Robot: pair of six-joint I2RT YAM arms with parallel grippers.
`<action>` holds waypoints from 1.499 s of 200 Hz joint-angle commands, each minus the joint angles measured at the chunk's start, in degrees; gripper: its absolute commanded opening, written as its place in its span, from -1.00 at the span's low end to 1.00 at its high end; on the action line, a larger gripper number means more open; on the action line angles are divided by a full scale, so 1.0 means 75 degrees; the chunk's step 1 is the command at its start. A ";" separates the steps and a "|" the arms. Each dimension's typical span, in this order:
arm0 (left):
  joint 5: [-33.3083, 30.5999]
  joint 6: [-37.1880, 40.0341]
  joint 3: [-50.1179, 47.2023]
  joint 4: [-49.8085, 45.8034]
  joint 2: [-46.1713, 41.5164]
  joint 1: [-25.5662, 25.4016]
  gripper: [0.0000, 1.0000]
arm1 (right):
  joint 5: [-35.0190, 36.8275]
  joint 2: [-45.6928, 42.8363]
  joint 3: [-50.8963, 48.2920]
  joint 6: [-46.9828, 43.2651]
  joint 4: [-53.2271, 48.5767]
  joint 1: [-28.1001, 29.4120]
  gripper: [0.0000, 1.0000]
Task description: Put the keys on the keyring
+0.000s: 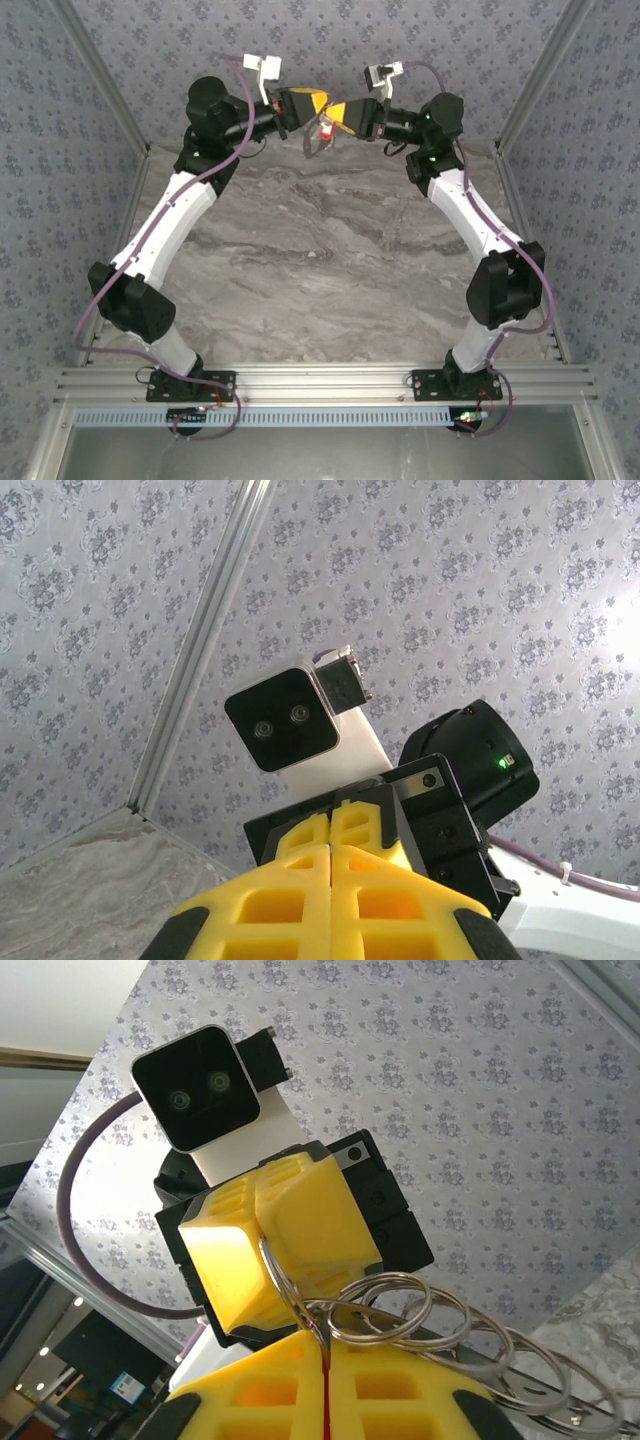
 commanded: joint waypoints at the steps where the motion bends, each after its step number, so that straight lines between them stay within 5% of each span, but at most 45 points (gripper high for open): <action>1: -0.0132 -0.0349 -0.0061 0.0889 -0.0080 -0.0161 -1.00 | -0.0069 0.0030 0.0128 0.0166 0.0261 -0.0054 -0.56; 64: -0.0847 -0.1411 -0.0148 0.2207 0.0128 -0.0178 -1.00 | -0.0053 -0.0242 -0.0465 -0.0078 -0.0028 -0.0396 -0.59; 84: -0.0880 -0.1488 -0.0010 0.2261 0.0220 -0.0192 -1.00 | -0.0064 -0.0250 -0.0455 -0.0054 0.0033 -0.0399 -0.87; 168: -0.1047 -0.1700 0.0210 0.2513 0.0480 -0.0272 -1.00 | -0.0118 0.0026 -0.0035 0.0218 0.0251 -0.0113 -1.00; 206: -0.1105 -0.1734 0.0288 0.2539 0.0528 -0.0295 -1.00 | -0.0129 0.0018 -0.0215 0.0176 0.0084 -0.0172 -0.46; 300: -0.1223 -0.1861 0.0413 0.2628 0.0505 -0.0280 -1.00 | 0.0529 -0.1688 -0.1178 -0.2894 -0.4064 -0.1315 -0.21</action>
